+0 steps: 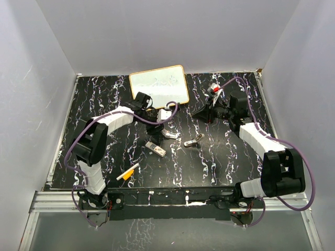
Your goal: Load the staples into the stapler
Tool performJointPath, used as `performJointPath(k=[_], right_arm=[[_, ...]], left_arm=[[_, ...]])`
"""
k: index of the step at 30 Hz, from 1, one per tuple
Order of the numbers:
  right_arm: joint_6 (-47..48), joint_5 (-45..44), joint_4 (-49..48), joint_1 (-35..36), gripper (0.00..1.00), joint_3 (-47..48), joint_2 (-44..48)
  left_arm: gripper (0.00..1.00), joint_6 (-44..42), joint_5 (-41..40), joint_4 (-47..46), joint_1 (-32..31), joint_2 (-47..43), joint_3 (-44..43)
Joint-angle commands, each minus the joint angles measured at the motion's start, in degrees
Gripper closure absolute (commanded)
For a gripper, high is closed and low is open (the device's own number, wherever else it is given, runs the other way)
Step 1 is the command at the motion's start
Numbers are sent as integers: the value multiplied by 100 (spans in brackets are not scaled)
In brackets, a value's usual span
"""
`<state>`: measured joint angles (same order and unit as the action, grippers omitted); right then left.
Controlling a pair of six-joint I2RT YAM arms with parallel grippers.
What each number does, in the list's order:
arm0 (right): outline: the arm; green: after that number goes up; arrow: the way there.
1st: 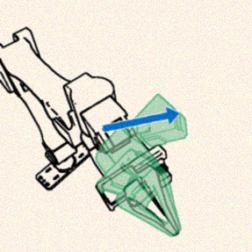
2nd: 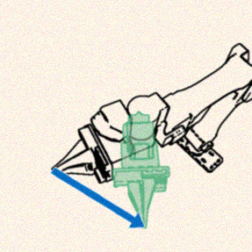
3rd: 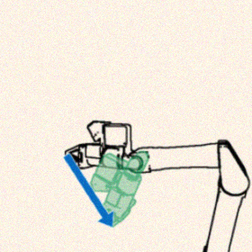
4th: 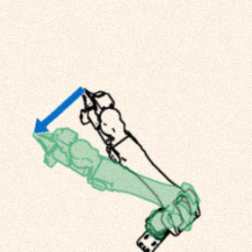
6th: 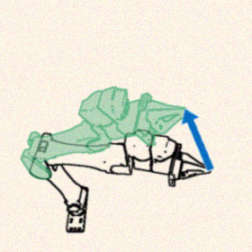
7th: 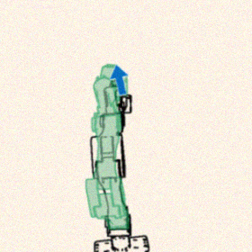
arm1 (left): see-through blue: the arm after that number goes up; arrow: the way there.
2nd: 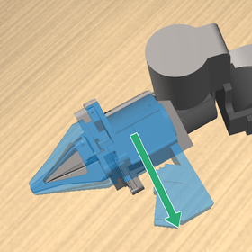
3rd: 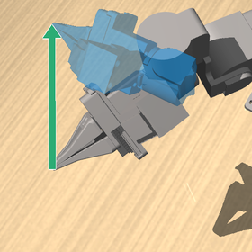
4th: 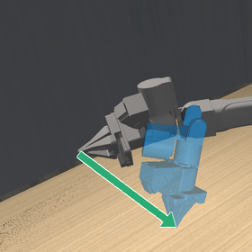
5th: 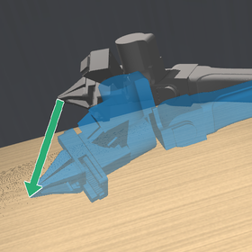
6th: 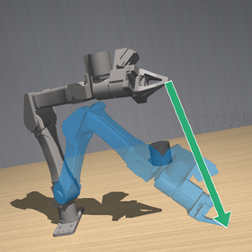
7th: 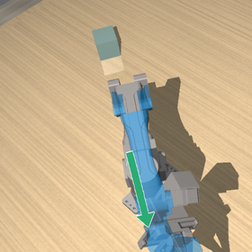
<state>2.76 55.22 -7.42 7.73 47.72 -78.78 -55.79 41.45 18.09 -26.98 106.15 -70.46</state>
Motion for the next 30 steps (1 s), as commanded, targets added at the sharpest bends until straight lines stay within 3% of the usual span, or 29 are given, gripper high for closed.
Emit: performJointPath(k=[1,9,14,23,30], right_arm=[[66,82,-135,-50,89,-69,223],[66,92,-174,-101,89,-121,215],[73,97,-208,-117,88,-165,198],[371,208,-34,-123,89,-170,262],[981,-32,854,-103,89,-6,348]], left_arm=[[49,-604,411,463,1,64,-340],[72,-1386,524,1523,-18,419,-917],[79,-1866,642,1933,-35,505,-1116],[82,-2997,969,3181,-123,1042,-1849],[79,-3751,1087,3825,-325,1442,-2322]])
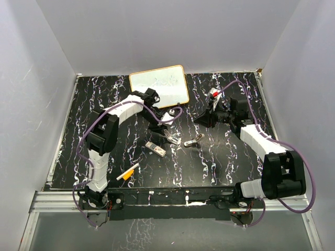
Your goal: Load the staples into the stapler
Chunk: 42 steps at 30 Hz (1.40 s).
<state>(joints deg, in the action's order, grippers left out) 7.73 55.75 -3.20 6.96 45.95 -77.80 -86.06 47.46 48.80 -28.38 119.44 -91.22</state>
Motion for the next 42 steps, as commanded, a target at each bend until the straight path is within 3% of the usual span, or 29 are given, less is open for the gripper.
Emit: performJointPath(k=[1,5,11,17,25,30,37,42], right_arm=[[559,-120,543,-14,88,188,268],[751,-303,965,50,89,259,295],[705,-812,1149,412,89,247,273],[687,-1378,1320,846,89,347,185],[585,-2692,1611,1815,89,684,-52],[447,-3664,1706,2508,89,911,-379],[392,-4497,2135,3083,89,1441,-947],[307,-4978,2727,3390,89,1915,-1337]], left_arm=[[78,-810,499,829,-203,149,-295],[72,-1068,499,915,-255,206,-384],[53,-1117,522,880,-255,200,-423],[29,-591,674,569,-220,-215,-318],[25,-58,952,370,475,-1264,241],[25,663,524,-132,913,-2175,1012],[25,2229,198,-651,1034,-2859,1520],[25,2838,-311,-898,1044,-2987,1637]])
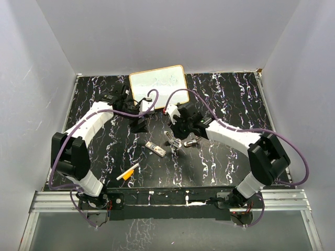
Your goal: Load the staples into the stapler
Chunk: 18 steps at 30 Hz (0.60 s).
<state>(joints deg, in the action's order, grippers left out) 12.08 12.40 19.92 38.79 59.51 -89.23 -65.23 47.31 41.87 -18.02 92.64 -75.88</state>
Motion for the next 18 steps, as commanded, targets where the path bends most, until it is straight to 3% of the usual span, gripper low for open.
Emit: performJointPath(k=[1,18], right_arm=[[-141,-675,533,248,89,649,-272],[-243,-789,1699,376,89,1579,-1323]], left_arm=[[25,796,-371,-230,9,-309,114],[24,1350,-914,-539,147,-332,124]])
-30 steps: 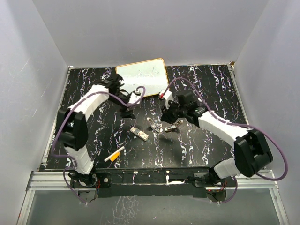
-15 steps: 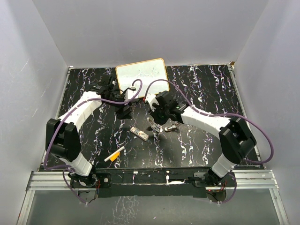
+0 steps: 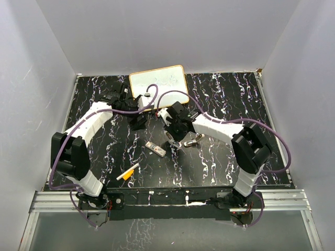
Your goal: Load the staples into the stapler
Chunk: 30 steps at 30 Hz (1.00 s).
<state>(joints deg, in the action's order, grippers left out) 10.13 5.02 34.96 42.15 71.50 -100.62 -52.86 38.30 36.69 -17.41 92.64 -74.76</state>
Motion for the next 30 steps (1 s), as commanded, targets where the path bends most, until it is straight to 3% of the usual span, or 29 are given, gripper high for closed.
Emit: performJointPath(k=[1,30], right_arm=[[-51,-47,234,49,89,400,-224],[293,-218,336,171,89,755,-393]], left_arm=[[24,98,-24,-37,100,-336,18],[24,-118,-44,-52,127,-405,173]])
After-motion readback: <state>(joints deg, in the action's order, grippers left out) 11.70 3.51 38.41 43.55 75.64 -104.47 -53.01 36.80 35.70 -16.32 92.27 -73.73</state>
